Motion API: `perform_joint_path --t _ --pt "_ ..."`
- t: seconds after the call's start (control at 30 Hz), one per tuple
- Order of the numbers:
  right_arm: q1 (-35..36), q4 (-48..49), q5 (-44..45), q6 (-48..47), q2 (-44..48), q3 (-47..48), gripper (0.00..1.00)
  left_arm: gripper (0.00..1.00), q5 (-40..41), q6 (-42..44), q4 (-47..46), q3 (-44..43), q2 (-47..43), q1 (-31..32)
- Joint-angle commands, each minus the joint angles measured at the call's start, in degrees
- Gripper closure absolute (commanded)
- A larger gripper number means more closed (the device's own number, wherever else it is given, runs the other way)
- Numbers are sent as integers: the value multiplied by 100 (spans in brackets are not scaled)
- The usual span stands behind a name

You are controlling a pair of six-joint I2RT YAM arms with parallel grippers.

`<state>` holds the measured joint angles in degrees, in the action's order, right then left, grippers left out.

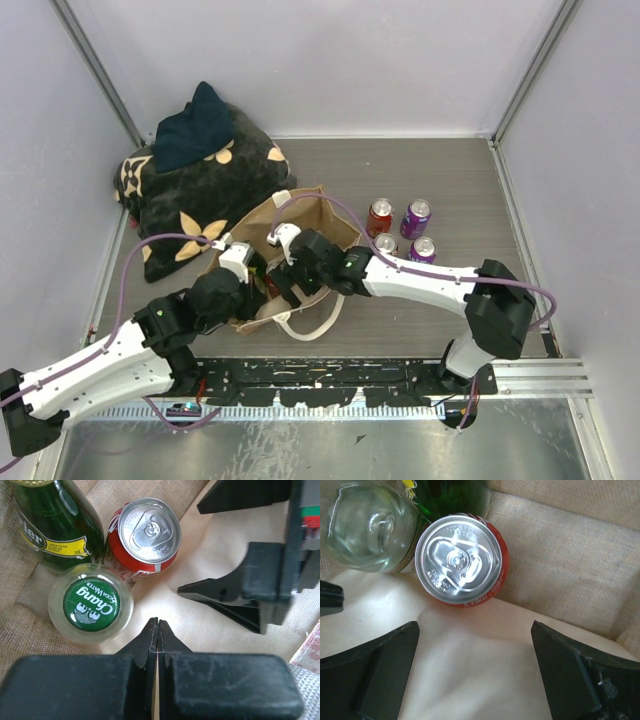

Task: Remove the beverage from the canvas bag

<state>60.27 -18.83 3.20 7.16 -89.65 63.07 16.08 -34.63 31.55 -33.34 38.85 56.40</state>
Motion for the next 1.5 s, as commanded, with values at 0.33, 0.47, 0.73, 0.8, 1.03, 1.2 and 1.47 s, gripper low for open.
perform_joint_path --t 0.33,0.47,0.73,0.8,1.03,1.2,1.47 --pt "11 963 7 -454 -1240 435 0 100 -99 -136 211 376 -85 -13" --pt "12 1094 -1 -435 -1436 494 7 100 -161 -134 143 416 -17 -12" --pt "11 863 83 -383 -1529 667 99 100 -167 -114 123 404 88 -15" --pt "17 767 208 -357 -1384 686 99 100 -151 -117 123 399 88 -11" --pt "12 347 1327 -323 -554 1373 99 99 -90 -116 97 375 226 -14" --pt "15 47 2022 -464 -102 2049 99 99 -13 -69 16 347 391 -13" --pt "12 -405 2813 -473 499 2544 100 97 126 -1 -40 277 448 -11"
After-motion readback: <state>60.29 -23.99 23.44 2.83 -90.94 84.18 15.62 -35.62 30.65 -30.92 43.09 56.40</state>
